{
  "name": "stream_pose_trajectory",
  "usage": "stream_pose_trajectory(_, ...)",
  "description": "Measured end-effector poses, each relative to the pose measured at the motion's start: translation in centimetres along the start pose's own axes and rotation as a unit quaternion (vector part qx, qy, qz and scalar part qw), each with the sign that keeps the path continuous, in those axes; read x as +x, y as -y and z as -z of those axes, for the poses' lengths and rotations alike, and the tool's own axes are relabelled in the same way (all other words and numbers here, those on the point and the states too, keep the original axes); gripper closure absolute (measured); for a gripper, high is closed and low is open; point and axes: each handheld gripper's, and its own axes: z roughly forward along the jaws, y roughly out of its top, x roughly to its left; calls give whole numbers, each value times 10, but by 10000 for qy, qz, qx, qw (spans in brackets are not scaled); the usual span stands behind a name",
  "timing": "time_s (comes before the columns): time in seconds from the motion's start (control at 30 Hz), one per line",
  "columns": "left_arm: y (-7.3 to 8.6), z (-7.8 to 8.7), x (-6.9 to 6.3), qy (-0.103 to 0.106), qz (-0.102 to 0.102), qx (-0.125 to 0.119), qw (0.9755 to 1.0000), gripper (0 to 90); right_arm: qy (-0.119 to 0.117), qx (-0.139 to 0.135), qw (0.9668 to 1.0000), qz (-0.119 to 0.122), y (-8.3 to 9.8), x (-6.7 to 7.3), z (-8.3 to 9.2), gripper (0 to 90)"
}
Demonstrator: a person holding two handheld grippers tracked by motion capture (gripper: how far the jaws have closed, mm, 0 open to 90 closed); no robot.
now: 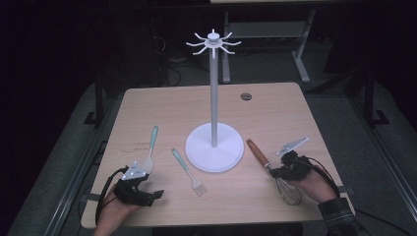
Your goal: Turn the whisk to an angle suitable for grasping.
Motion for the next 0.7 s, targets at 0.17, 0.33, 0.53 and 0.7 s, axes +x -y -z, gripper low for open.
stream_pose_trajectory(0.17, 0, 0, 0, -1, 1, 12, 10000, 139, 195, 90, 9998, -14, 2, -8, 3, 900)
stream_pose_trajectory(0.33, 0, -1, 0, -5, -9, 24, 10000, 140, 412, 156, 9990, -20, 1, -16, 5, 900)
stream_pose_trajectory(0.53, 0, 0, 0, 5, 40, -25, 10000, 140, 727, 225, 9971, -13, 1, -29, 6, 900)
stream_pose_trajectory(0.7, 0, 0, 0, -11, 37, -42, 10000, 140, 1009, 234, 9946, -5, -1, -42, 9, 900)
